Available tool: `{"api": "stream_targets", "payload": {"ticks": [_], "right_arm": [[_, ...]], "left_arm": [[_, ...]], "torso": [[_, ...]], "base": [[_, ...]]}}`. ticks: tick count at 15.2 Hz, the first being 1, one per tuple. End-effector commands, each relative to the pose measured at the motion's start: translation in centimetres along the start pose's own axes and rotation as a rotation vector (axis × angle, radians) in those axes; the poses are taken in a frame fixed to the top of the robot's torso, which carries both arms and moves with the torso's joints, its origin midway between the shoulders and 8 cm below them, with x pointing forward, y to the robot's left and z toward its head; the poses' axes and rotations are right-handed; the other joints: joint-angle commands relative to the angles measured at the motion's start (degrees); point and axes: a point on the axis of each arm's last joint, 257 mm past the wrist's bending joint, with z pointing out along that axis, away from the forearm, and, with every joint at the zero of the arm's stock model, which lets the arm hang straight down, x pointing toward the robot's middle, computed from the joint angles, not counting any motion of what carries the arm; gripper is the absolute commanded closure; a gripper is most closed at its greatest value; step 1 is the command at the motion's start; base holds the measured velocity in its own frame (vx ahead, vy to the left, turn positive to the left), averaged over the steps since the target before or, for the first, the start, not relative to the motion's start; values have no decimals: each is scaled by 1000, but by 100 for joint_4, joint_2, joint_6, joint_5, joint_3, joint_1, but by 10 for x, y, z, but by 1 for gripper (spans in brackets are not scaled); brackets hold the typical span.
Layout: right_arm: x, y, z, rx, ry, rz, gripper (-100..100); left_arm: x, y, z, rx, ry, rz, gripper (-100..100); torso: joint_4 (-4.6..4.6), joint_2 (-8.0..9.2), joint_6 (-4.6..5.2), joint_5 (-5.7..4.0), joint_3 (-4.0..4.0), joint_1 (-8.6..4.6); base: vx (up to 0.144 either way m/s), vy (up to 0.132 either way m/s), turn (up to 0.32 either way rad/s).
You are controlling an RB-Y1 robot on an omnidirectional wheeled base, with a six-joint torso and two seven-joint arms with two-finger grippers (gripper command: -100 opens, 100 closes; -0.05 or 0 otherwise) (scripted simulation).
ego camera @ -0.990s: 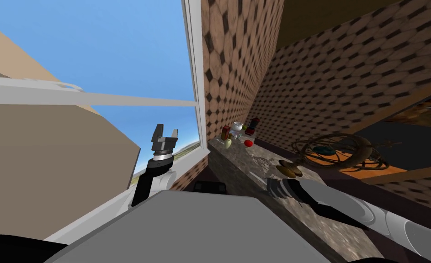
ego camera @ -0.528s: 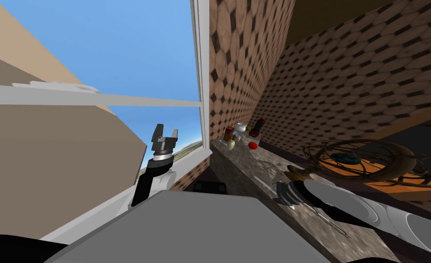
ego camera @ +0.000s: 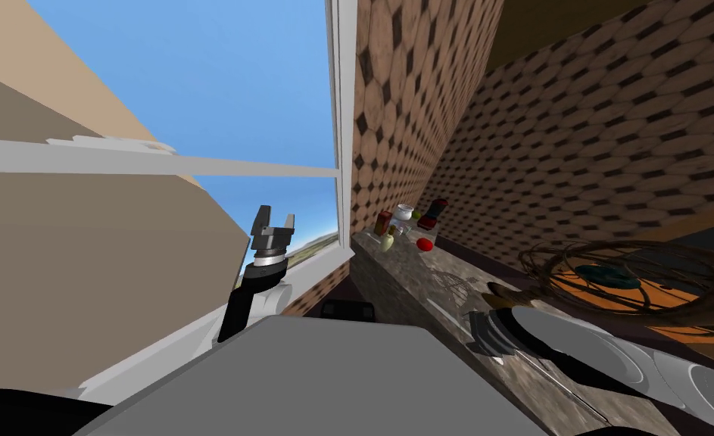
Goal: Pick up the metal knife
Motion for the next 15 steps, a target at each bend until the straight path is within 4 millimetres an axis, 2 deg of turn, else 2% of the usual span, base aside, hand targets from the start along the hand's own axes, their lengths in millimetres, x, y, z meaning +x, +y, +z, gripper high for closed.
{"api": "stream_targets", "payload": {"ticks": [1,3,4,5,9,10,12,15], "right_arm": [[8,5,4,0,1,7,-100],[22,12,15,-1,1,24,-100],[15,8,10,-3,2,17,-100],[16,8,11,-1,1,17,100],[16,8,11,-1,1,16,100],[5,3,2,1,1,3,100],[-2,0,-3,1,1,-6,100],[-2,-1,-3,0,2,-6,100]], "left_arm": [[0,0,0,0,0,0,0],[0,0,0,0,0,0,0],[0,0,0,0,0,0,0],[0,0,0,0,0,0,0],[0,0,0,0,0,0,0],[0,0,0,0,0,0,0],[0,0,0,0,0,0,0],[0,0,0,0,0,0,0]], "torso": [[0,0,0,0,0,0],[1,2,2,1,1,0],[1,3,2,1,2,-1],[1,4,2,2,2,-1],[2,8,3,1,5,-3],[2,8,3,1,5,-4],[3,8,4,4,5,-1],[3,12,4,4,7,-5]], "base": [[15,10,71],[15,10,74],[5,3,28],[0,0,0],[0,0,0],[-1,0,-96],[-4,2,-104],[-13,-9,-45]]}}
